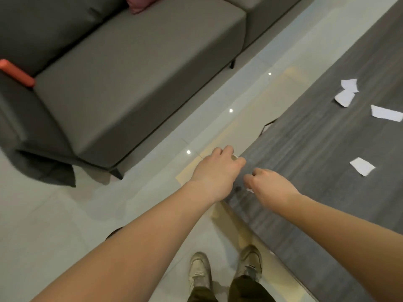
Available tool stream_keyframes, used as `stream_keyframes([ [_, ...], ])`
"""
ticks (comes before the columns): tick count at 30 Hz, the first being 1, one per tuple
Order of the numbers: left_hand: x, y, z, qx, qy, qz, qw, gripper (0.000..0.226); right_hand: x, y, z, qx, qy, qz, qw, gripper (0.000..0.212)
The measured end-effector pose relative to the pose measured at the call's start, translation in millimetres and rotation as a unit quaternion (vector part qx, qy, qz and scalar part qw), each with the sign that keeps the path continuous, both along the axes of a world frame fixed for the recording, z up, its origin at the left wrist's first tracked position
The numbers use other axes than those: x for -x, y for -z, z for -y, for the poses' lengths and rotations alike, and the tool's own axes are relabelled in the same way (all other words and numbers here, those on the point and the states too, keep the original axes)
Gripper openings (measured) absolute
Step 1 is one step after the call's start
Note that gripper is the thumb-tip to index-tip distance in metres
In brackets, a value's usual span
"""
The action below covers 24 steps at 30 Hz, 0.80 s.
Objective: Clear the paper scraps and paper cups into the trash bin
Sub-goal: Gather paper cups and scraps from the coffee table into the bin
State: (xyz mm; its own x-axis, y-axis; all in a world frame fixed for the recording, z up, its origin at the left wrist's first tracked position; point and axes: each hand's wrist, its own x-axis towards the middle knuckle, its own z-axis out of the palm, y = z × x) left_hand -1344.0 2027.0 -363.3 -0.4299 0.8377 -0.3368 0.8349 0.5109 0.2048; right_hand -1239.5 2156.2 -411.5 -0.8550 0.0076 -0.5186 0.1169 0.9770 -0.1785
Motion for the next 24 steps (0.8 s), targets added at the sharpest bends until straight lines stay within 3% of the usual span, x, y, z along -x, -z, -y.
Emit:
stream_keyframes([
  [8, 28.9, 15.5, 192.3, 0.018, -0.166, 0.016, 0.986, 0.048, 57.1, -4.7, 113.8, 0.027, -0.088, -0.018, 0.996, 0.028],
  [15, 2.5, 59.8, 355.4, 0.057, -0.281, 0.048, 0.957, 0.061, 93.4, 20.3, 260.7, 0.089, -0.15, -0.008, 0.985, 0.021],
  [24, -43.3, 148.1, 453.9, 0.028, -0.384, 0.153, 0.91, 0.081, 95.6, 99.6, 409.7, 0.114, -0.206, 0.028, 0.972, 0.023],
])
